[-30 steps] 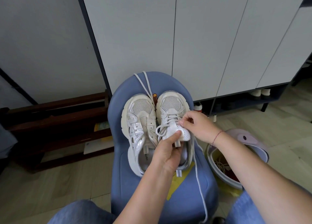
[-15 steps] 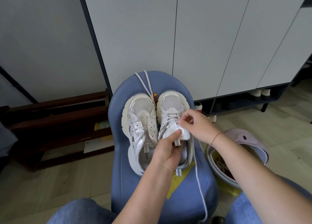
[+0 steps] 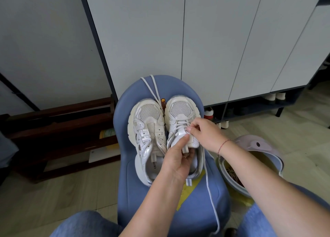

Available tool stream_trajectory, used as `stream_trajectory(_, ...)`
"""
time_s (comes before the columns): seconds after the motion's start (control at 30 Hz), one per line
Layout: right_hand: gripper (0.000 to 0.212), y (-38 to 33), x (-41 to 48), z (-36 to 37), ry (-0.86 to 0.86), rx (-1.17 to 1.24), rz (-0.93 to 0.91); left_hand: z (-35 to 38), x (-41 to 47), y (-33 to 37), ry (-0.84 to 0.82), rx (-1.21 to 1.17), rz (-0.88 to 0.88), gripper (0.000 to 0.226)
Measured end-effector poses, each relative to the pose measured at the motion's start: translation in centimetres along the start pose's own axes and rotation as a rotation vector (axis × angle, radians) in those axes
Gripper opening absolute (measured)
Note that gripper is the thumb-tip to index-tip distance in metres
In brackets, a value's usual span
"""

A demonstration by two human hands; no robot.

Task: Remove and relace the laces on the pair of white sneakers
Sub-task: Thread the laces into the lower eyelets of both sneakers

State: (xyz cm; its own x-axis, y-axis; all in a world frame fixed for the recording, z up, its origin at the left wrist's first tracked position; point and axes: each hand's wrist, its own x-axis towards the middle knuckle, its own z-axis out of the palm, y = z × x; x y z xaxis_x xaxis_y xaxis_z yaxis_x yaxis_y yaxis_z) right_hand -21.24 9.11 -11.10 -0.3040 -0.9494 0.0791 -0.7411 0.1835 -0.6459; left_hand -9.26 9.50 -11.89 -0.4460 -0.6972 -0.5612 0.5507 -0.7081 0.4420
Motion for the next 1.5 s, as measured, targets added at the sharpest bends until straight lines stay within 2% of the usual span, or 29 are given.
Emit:
stream_trajectory(0.13,0.023,-0.3,-0.2,0.0,-0.025,-0.074,0.007,-0.1,0.2,0.0,0.012,0.015,0.003,0.008)
stream_trajectory(0.3,0.022,0.5,0.4,-1.2,0.073,-0.109,0.078,-0.1,0.5,0.2,0.052,0.037,-0.018,0.007)
stream_trajectory(0.4,0.025,1.2,0.5,-1.4,0.075,-0.111,0.1,-0.1,0.6,0.2,0.057,0.04,-0.028,0.006)
stream_trajectory(0.53,0.026,1.4,0.2,-1.2,0.116,0.019,0.088,-0.3,0.4,-0.2,0.033,0.074,-0.036,0.011)
stream_trajectory(0.67,0.043,1.4,-1.3,-1.9,-0.039,0.166,0.115,-0.7,-0.1,-0.8,-0.02,0.189,-0.031,0.028)
stream_trajectory(0.73,0.036,1.3,-2.3,-1.8,-0.119,0.187,0.116,-0.9,-0.3,-1.0,-0.027,0.236,-0.02,0.031)
stream_trajectory(0.8,0.026,1.1,-2.8,-1.8,-0.104,0.204,0.11,-1.0,-0.6,-1.4,-0.033,0.288,-0.005,0.028)
stream_trajectory(0.9,0.029,0.7,-3.2,-2.0,-0.108,0.221,0.117,-1.3,-1.4,-2.0,-0.067,0.398,0.014,0.019)
stream_trajectory(0.97,0.031,0.4,-3.8,-2.2,-0.216,0.346,0.181,-1.7,-2.1,-2.6,-0.114,0.476,0.013,0.016)
stream_trajectory(1.1,0.023,-0.2,-5.1,-3.0,-0.42,0.77,0.266,-2.3,-3.0,-3.3,-0.194,0.645,0.1,0.016)
stream_trajectory(1.17,0.016,-0.2,-5.3,-3.4,-0.353,0.917,0.299,-2.3,-3.6,-2.8,-0.228,0.673,0.143,0.02)
stream_trajectory(1.27,0.013,0.7,-4.9,-4.3,-0.064,1.081,0.384,-2.4,-4.3,-1.2,-0.256,0.73,0.219,0.025)
stream_trajectory(1.33,0.012,1.3,-4.7,-4.6,0.042,0.935,0.378,-2.5,-4.5,-0.2,-0.245,0.789,0.274,0.026)
stream_trajectory(1.4,0.012,1.1,-4.9,-4.8,0.089,0.675,0.239,-2.8,-4.5,0.4,-0.23,0.843,0.306,0.028)
stream_trajectory(1.43,0.013,0.7,-5.2,-4.8,0.072,0.594,0.125,-2.9,-4.4,0.5,-0.223,0.861,0.313,0.03)
stream_trajectory(1.5,0.015,-0.6,-6.0,-4.5,-0.089,0.501,-0.077,-3.0,-4.3,0.6,-0.226,0.882,0.324,0.032)
